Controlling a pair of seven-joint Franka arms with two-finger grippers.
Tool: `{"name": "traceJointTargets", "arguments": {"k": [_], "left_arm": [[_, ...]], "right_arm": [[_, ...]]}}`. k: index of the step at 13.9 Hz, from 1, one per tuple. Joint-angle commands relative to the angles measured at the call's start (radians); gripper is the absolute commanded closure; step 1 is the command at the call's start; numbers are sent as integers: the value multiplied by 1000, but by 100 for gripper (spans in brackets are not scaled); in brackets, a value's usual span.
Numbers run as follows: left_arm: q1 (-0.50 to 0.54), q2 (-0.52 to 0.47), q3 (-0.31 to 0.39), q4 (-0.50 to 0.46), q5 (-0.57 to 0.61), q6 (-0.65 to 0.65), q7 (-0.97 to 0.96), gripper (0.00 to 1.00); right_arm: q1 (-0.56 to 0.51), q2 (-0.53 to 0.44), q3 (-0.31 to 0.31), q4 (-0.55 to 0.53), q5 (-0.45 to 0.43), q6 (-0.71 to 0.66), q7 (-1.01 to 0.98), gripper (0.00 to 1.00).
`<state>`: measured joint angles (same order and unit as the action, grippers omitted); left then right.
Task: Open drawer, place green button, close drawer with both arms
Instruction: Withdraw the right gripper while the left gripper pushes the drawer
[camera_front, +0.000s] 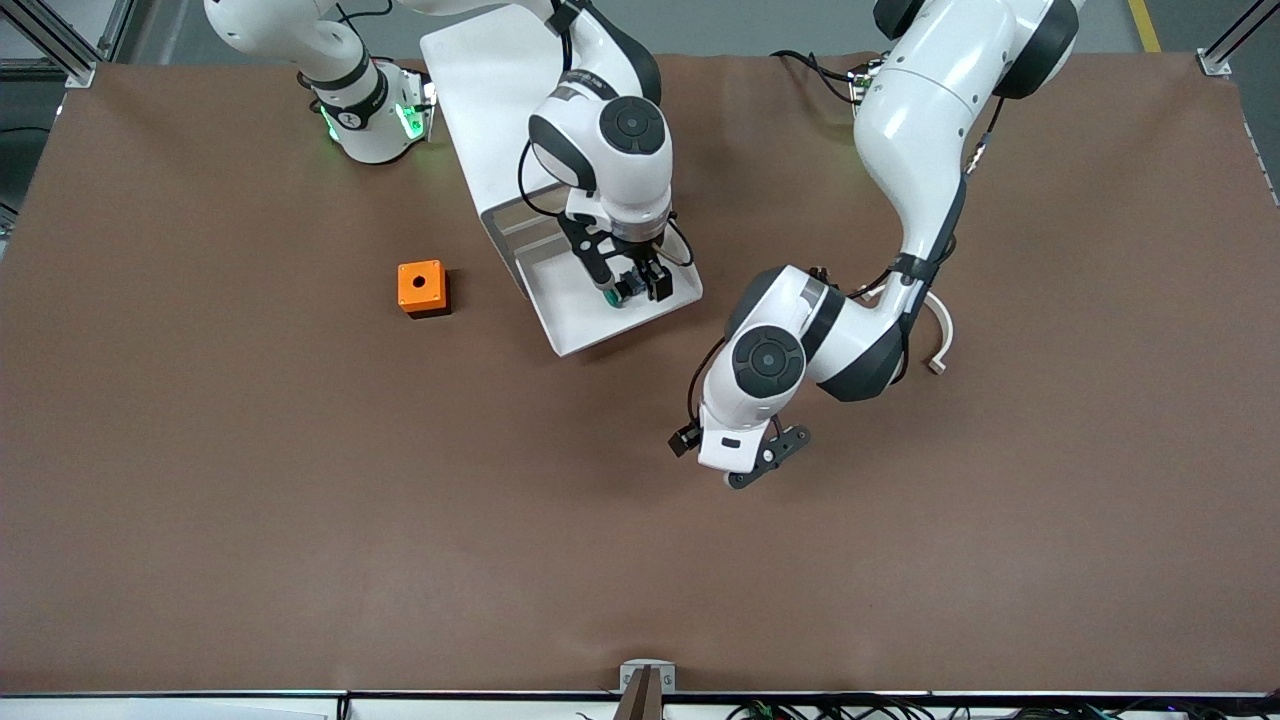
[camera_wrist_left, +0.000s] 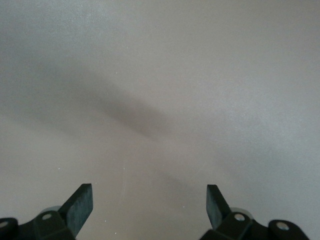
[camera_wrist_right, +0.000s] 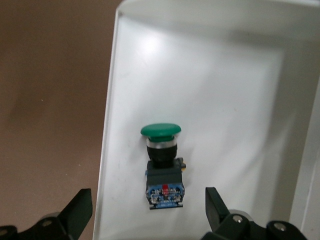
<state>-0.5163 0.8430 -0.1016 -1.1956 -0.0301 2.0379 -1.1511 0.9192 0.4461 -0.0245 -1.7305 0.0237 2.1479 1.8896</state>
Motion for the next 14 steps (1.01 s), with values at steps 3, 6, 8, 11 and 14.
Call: {"name": "traceJointTargets", "arguments": {"k": [3, 6, 8, 11, 14], "left_arm": [[6, -4, -6, -7, 25, 12, -4, 0], [2, -4, -6, -9, 25, 12, -4, 0], [-2, -4, -6, -10, 27, 12, -5, 0], [-7, -5, -6, -22, 48, 12, -7, 0], [-21, -7, -15, -39, 44, 10, -13, 0]], "right_arm": [[-85, 13, 6, 101, 8, -147, -194, 0], [-144, -1, 3, 114, 7, -233, -357, 0], [-198, -36, 1, 114, 7, -307, -475, 0], [-290, -96, -2, 112, -1, -417, -691, 0], [-405, -154, -2, 111, -2, -502, -906, 0]]}}
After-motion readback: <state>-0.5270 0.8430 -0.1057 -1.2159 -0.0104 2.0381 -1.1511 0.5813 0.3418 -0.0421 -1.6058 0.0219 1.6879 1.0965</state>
